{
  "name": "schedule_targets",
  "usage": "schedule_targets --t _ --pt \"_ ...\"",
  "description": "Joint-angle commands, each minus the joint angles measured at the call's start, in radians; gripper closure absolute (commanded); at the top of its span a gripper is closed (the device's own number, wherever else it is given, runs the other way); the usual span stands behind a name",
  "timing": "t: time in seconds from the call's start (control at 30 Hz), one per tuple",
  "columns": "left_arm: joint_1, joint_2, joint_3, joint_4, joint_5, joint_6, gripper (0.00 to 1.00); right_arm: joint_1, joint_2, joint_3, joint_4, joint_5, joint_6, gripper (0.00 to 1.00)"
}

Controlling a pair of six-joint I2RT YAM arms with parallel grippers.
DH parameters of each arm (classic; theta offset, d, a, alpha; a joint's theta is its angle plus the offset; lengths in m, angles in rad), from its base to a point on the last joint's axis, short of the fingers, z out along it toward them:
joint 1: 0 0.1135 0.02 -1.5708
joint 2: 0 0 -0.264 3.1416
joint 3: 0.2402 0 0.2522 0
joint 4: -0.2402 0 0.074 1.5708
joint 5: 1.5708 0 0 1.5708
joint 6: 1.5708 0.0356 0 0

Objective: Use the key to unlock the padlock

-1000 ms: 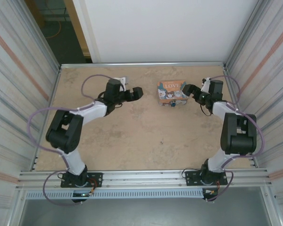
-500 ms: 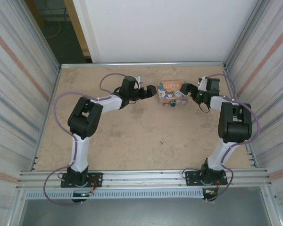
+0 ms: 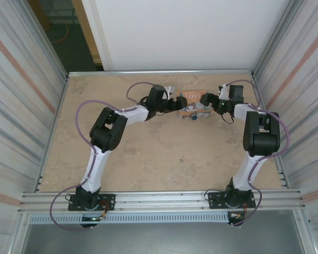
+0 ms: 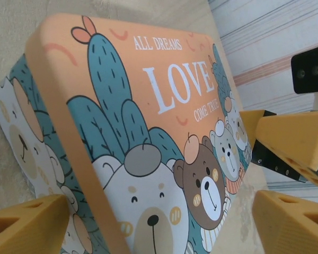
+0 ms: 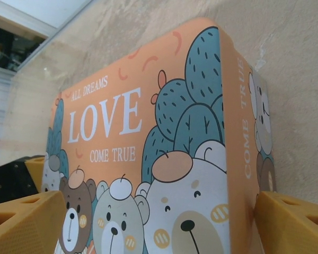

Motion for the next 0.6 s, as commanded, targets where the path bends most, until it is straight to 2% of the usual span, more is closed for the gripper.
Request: schedule_targets --t 0.0,0.2,0.57 --pt "-0.003 0.025 0.051 0.009 0.073 -0.012 0.15 0.013 0.006 0.016 -0.046 -0.044 -0.036 0.11" --pt "-0.005 0.020 0.044 0.014 0.096 -0.017 0.20 0.028 -0.028 -0.017 -0.052 -0.060 -0.039 0.14" --pt "-0.003 -0.089 -0.062 0.026 0.089 0.019 0.20 0.102 -0.138 -0.101 -0.071 -0.052 -0.022 0.17"
